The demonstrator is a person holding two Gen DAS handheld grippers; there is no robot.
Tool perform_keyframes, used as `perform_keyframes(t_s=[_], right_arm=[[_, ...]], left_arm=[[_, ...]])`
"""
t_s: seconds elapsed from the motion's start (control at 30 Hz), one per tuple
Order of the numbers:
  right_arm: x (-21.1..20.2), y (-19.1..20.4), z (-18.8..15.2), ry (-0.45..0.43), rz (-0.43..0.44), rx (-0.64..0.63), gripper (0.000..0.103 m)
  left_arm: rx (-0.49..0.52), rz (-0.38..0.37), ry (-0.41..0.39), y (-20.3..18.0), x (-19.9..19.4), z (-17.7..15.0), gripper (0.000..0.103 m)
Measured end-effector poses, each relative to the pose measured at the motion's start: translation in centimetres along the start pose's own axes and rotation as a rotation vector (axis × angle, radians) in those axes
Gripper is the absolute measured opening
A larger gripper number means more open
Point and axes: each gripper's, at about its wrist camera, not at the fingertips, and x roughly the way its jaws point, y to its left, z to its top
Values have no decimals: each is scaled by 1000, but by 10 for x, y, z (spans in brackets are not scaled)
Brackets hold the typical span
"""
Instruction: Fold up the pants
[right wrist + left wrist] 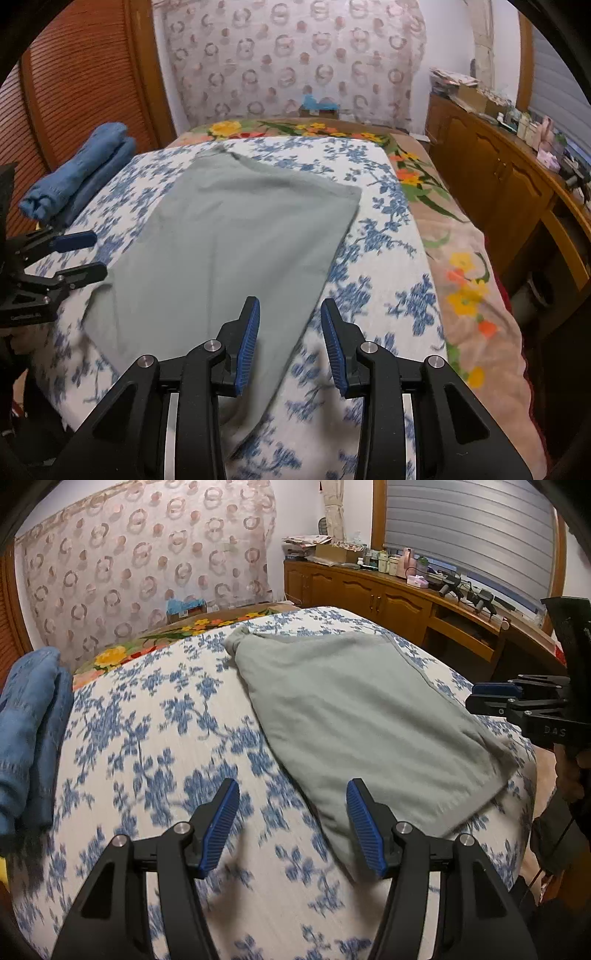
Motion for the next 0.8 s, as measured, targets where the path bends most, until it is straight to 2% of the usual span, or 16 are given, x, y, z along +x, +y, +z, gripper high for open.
perform_keyframes(t_s=[0.4,0.63,0.8], right_arm=[[-33,8,-30,-15,-13,17,34],[-43,1,-46,-19,-4,62,34],[-42,4,-49,-13,16,84,34]], left_arm=[[-14,3,-21,-13,-26,-24,60],[6,-46,-1,-19,-27,-36,59],[32,-91,1,-28,-24,-39,48]])
